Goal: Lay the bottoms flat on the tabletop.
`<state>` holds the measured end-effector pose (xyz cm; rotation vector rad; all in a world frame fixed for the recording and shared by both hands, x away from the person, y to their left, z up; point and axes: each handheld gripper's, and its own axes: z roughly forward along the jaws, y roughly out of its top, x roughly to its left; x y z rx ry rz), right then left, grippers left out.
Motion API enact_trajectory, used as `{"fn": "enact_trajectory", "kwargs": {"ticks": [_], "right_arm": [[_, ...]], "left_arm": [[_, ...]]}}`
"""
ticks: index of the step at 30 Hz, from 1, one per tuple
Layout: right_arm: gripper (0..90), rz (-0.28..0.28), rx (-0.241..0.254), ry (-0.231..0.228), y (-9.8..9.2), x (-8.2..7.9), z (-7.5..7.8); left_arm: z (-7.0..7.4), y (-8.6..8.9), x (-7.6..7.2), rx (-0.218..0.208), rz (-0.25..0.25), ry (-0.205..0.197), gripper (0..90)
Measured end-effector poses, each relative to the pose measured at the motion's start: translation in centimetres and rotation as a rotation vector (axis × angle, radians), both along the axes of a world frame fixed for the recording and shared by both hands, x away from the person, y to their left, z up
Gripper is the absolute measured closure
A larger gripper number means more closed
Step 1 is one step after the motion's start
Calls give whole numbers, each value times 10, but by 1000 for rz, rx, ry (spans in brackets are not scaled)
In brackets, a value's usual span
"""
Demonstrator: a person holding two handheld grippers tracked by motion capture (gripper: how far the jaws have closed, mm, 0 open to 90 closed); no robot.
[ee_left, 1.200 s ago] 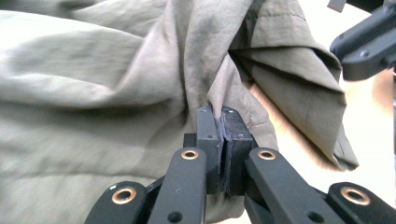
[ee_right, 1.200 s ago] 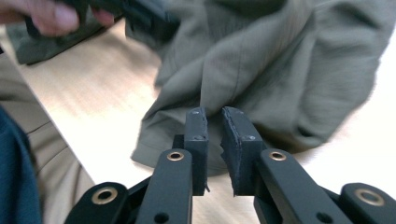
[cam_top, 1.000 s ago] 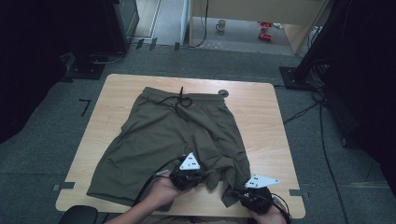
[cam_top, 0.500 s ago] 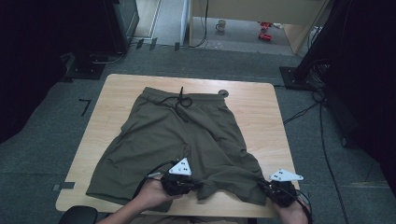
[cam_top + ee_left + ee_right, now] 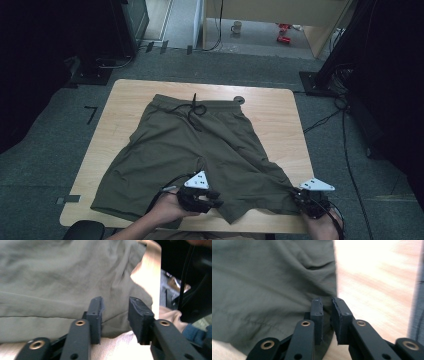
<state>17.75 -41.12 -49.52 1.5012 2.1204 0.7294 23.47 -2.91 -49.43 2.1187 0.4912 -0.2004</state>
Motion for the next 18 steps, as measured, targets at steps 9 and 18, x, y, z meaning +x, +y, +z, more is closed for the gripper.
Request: {"fn": "enact_trajectory", "kwargs": {"ticks": [9,18], "right_arm": [[721,156,194,-130,62,23,10],[595,214,142,-47,85,32,-13]], "left_arm": [[12,24,28,-43,126,1,615],[28,60,52,-69,249,-31,598]]}}
